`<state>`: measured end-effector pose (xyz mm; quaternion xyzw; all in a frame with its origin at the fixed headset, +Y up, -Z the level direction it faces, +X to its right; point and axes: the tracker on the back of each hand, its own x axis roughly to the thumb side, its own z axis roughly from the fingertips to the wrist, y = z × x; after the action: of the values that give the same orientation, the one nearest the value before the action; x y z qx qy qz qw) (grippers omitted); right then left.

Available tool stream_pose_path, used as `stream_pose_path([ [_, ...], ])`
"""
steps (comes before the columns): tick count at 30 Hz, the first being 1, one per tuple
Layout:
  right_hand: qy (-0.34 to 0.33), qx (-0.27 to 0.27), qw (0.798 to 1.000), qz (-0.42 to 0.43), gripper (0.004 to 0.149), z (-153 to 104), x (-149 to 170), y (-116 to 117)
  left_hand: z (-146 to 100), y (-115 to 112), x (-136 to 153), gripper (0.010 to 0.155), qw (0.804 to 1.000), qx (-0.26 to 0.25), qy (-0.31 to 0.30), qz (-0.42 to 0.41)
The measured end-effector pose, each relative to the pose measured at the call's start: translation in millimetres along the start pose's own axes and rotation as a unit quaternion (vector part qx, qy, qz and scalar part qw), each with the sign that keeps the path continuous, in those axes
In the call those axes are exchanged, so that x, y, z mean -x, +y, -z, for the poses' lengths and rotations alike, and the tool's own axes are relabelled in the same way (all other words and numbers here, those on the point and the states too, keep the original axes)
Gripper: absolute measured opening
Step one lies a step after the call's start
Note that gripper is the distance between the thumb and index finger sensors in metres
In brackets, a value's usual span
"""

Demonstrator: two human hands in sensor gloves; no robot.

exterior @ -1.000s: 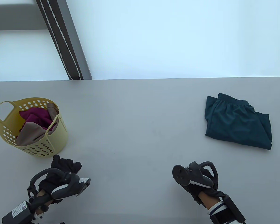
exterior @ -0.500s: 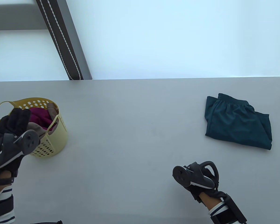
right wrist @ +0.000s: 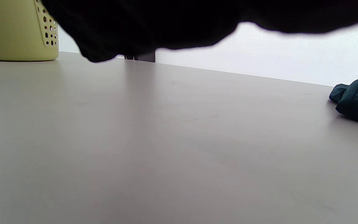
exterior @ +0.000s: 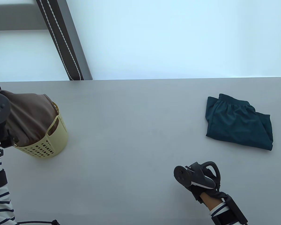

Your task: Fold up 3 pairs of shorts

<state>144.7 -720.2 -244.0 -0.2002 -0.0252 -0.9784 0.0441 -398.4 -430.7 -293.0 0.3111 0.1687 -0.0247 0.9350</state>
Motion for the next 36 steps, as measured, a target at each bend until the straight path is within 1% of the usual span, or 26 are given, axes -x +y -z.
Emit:
stream_pose_path([
  [2,0.001,0.002,1.000,0.000,0.037,0,0,-1,8,37,-7,0.038,0.997,-0.060,0.006,-0.049],
  [3,0.001,0.003,1.000,0.000,0.037,0,1,-1,9,49,-10,0.038,0.995,-0.079,0.005,-0.066],
  [4,0.002,0.006,1.000,0.000,0.037,0,1,-2,9,70,-15,0.038,0.989,-0.113,-0.002,-0.099],
  [6,0.002,0.008,1.000,0.001,0.037,0,2,-3,7,100,-24,0.038,0.977,-0.154,-0.018,-0.146],
  [7,0.004,0.010,1.000,0.001,0.037,-1,3,-4,4,119,-30,0.038,0.968,-0.179,-0.029,-0.173],
  [8,0.004,0.011,1.000,0.002,0.037,-1,4,-4,2,129,-33,0.038,0.963,-0.193,-0.034,-0.186],
  [10,0.006,0.013,1.000,0.004,0.037,-1,5,-5,-2,159,-43,0.038,0.946,-0.241,-0.047,-0.210],
  [11,0.006,0.014,1.000,0.004,0.037,-1,5,-5,-2,167,-45,0.038,0.942,-0.255,-0.048,-0.214],
  [13,0.008,0.016,1.000,0.003,0.037,-1,6,-6,-1,191,-52,0.038,0.928,-0.289,-0.045,-0.232],
  [14,0.009,0.018,1.000,0.003,0.037,-1,6,-6,0,198,-54,0.038,0.925,-0.296,-0.044,-0.235],
  [16,0.013,0.025,1.000,0.001,0.037,-1,6,-8,2,214,-61,0.038,0.918,-0.302,-0.042,-0.254],
  [19,0.025,0.038,0.999,-0.001,0.037,-1,8,-11,3,226,-75,0.038,0.906,-0.300,-0.052,-0.296],
  [21,0.034,0.042,0.999,-0.003,0.037,-1,10,-12,5,223,-88,0.038,0.908,-0.282,-0.059,-0.305],
  [23,0.041,0.041,0.998,-0.005,0.037,-2,12,-12,8,212,-103,0.039,0.915,-0.258,-0.067,-0.304],
  [26,0.048,0.037,0.998,-0.006,0.037,-2,13,-12,14,180,-131,0.039,0.935,-0.202,-0.084,-0.280],
  [28,0.050,0.037,0.998,-0.005,0.037,-2,14,-13,19,152,-153,0.039,0.954,-0.138,-0.116,-0.240],
  [29,0.050,0.037,0.998,-0.005,0.037,-2,14,-13,19,139,-161,0.040,0.958,-0.118,-0.123,-0.228],
  [31,0.052,0.037,0.998,-0.004,0.037,-2,14,-13,17,110,-180,0.040,0.965,-0.083,-0.163,-0.189],
  [32,0.052,0.037,0.998,-0.004,0.037,-2,14,-13,15,101,-187,0.040,0.966,-0.073,-0.177,-0.173],
  [33,0.052,0.037,0.998,-0.004,0.037,-2,14,-12,11,90,-195,0.040,0.966,-0.058,-0.205,-0.149],
  [34,0.052,0.037,0.998,-0.004,0.037,-2,14,-12,3,75,-207,0.040,0.962,-0.040,-0.242,-0.122],
  [35,0.052,0.036,0.998,-0.004,0.037,-2,14,-12,-4,65,-215,0.040,0.956,-0.028,-0.273,-0.102],
  [36,0.051,0.036,0.998,-0.004,0.037,-2,13,-12,-16,54,-225,0.039,0.948,-0.020,-0.309,-0.077],
])
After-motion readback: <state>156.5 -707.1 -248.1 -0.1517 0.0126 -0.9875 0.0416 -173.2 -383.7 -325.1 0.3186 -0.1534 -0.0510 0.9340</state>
